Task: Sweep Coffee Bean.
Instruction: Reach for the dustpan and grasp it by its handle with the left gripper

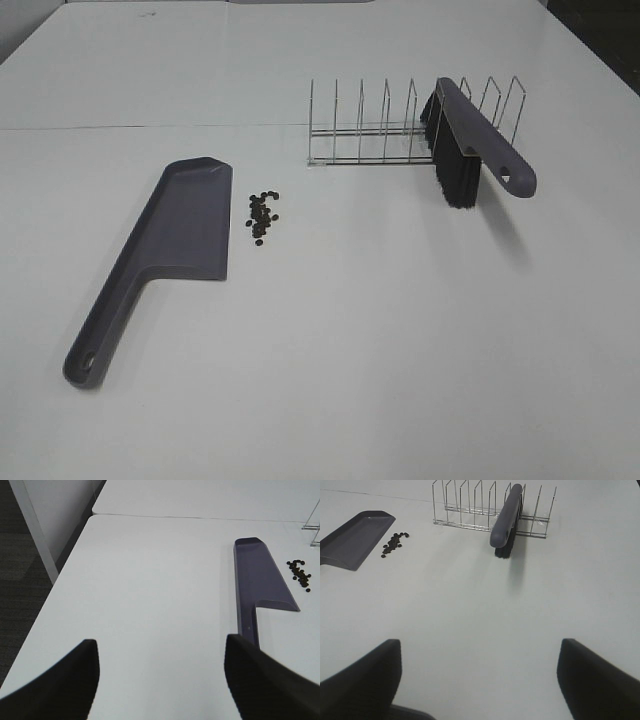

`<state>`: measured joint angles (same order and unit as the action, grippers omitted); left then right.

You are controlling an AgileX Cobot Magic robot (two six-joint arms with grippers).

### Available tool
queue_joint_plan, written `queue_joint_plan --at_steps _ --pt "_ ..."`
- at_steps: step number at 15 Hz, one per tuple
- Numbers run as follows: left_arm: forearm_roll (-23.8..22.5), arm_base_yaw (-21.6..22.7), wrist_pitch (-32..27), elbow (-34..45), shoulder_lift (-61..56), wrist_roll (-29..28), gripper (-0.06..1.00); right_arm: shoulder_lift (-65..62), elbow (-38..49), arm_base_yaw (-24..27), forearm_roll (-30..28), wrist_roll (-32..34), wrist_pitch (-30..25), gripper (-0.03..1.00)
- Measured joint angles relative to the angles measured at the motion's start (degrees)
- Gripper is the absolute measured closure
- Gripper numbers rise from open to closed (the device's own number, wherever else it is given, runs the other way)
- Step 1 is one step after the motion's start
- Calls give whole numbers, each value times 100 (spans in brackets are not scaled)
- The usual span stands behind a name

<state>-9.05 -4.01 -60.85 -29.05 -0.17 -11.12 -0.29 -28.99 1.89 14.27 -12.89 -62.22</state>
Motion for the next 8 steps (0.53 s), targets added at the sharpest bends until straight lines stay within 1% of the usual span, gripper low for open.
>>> queue_joint_plan --at_steps 8 --pt "0 0 0 0 0 0 28 0 0 0 0 0 0 22"
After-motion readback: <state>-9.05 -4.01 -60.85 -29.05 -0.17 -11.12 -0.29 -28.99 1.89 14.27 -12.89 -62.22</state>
